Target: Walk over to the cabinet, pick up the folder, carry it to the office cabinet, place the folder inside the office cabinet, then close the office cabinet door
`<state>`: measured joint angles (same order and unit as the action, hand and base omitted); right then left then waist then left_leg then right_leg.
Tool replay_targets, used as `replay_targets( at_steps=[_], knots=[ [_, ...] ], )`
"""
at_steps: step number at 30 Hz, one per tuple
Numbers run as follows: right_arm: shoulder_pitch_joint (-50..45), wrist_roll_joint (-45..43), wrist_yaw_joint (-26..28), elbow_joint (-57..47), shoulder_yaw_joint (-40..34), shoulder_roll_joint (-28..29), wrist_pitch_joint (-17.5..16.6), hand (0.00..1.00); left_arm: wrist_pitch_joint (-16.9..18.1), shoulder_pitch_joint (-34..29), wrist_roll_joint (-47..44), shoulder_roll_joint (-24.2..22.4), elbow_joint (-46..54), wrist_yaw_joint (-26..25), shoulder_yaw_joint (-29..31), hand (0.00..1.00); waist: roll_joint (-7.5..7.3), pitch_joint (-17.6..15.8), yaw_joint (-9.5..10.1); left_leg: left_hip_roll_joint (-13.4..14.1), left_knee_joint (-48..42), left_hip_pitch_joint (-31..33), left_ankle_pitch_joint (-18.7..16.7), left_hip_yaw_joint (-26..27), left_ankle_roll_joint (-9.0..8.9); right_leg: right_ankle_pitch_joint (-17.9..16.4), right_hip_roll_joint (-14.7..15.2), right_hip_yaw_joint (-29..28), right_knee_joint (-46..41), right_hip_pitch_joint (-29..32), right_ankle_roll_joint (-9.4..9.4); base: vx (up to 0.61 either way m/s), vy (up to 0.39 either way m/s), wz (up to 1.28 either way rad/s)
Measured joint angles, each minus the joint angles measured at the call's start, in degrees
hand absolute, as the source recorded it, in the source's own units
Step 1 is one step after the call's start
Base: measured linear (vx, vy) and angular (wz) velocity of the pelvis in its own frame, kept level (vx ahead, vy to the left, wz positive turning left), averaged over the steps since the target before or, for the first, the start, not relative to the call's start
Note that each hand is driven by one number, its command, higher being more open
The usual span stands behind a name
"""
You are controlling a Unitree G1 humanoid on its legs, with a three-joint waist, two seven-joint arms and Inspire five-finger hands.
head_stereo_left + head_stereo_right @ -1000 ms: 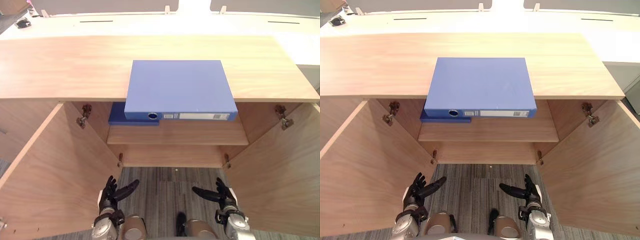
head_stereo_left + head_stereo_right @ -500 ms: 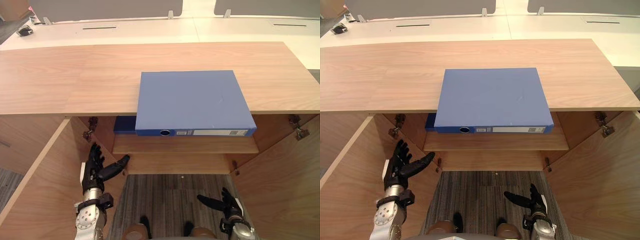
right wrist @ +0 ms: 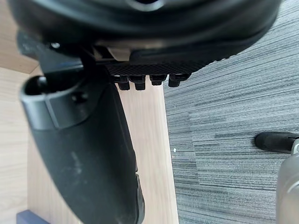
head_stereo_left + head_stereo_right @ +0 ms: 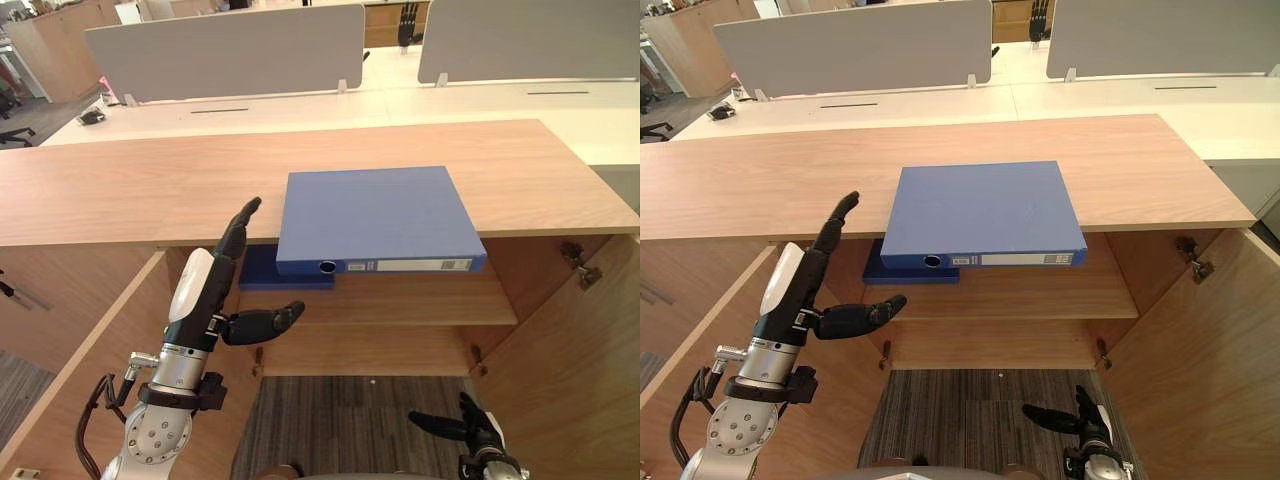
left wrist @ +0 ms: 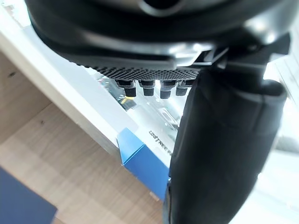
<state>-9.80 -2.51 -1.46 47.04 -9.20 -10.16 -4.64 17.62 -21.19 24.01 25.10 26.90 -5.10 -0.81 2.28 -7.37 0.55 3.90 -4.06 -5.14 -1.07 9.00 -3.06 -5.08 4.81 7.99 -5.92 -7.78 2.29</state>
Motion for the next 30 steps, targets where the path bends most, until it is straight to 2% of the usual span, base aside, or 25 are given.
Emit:
replay_targets(
  at_steps=[4, 7, 12, 13, 15, 17, 20, 26, 30],
  knots=[
    [-0.27, 0.42, 0.28, 0.05, 1.91, 0.1, -0.02, 1.0, -0.43, 3.71, 7.28, 1.25, -0.96, -2.04, -3.45, 1.0, -0.03, 0.27, -0.01, -0.01, 1.18, -0.36, 0.84, 0.02, -0.02, 0.12, -0.13, -0.13, 0.04, 0.54, 0.14, 0.0, 0.0, 0.0],
    [-0.51, 0.41, 0.42, 0.05, 2.98, 0.32, -0.04, 1.0, -1.49, 10.24, 12.75, 0.54, -4.5, -4.53, -6.84, 1.0, -0.11, 0.55, -0.35, 0.09, 2.26, -0.56, 1.44, 0.54, -0.14, 0.47, -0.38, -0.65, 0.09, 0.85, 0.06, 0.03, -0.018, -0.1],
    [-0.95, 0.29, 0.36, 0.0, 2.99, 0.9, -0.05, 1.0, -5.36, 19.41, 18.01, -4.23, -12.07, -7.47, -9.83, 1.0, -0.5, 1.08, -1.96, 0.17, 3.92, -1.04, 1.63, 2.56, -0.18, 0.64, -0.62, -2.56, 0.19, 2.06, -0.01, 0.03, -0.001, -0.19],
    [-1.03, 0.26, 0.35, -0.01, 2.99, 1.05, -0.05, 1.0, -5.62, 19.94, 18.28, -4.71, -12.5, -7.64, -9.87, 0.0, -0.62, 1.1, -2.17, 0.17, 4.07, -1.1, 1.63, 2.7, -0.19, 0.64, -0.64, -2.73, 0.2, 2.17, -0.01, 0.05, 0.008, -0.16],
    [-1.33, 0.13, 0.35, -0.29, 3.02, 1.53, -0.05, 1.0, -6.89, 21.12, 19.96, -5.6, -13.66, -8.66, -9.97, 0.0, -0.96, 1.26, -3.04, 0.14, 4.47, -1.07, 1.63, 3.12, -0.19, 0.66, -0.69, -3.34, 0.2, 2.7, -0.02, 0.04, 0.006, -0.14],
    [-1.91, 0.1, 0.34, -0.67, 3.02, 1.64, -0.05, 1.0, -8.64, 22.32, 20.54, -6.03, -14.38, -8.7, -10.94, 0.0, -1.06, 1.29, -3.04, 0.08, 4.92, -1.41, 1.62, 3.82, -0.18, 0.67, -0.7, -4.06, 0.21, 2.92, -0.03, 0.03, 0.009, -0.15],
    [-1.99, 0.1, 0.33, -0.78, 3.02, 1.8, -0.05, 1.0, -9.21, 23.5, 21.28, -6.04, -15.77, -8.64, -11.94, 0.0, -1.09, 1.3, -3.11, -0.02, 5.36, -1.86, 1.61, 4.4, -0.18, 0.68, -0.69, -4.59, 0.28, 2.94, -0.03, 0.02, 0.009, -0.11],
    [-1.98, 0.07, 0.32, -1.79, 3.02, 2.51, -0.05, 1.0, -7.86, 27.24, 20.92, -5.92, -14.32, -8.56, -11.89, 0.0, -1.69, 2.03, -3.13, -0.05, 6.04, -2.08, 1.63, 4.66, -0.18, 0.73, -0.74, -4.81, 0.87, 2.96, 0.05, 0.0, -0.004, -0.01],
    [-2.01, -0.31, 0.05, -3.37, 2.97, 2.74, -0.02, 1.0, -5.97, 24.0, 14.68, -6.04, -10.68, -5.51, -12.28, 0.0, -1.76, 2.0, -3.23, -0.13, 6.59, -2.25, 1.64, 4.91, -0.18, 0.77, -0.75, -4.96, 1.22, 2.97, 0.07, 0.02, -0.003, -0.02]
  ],
)
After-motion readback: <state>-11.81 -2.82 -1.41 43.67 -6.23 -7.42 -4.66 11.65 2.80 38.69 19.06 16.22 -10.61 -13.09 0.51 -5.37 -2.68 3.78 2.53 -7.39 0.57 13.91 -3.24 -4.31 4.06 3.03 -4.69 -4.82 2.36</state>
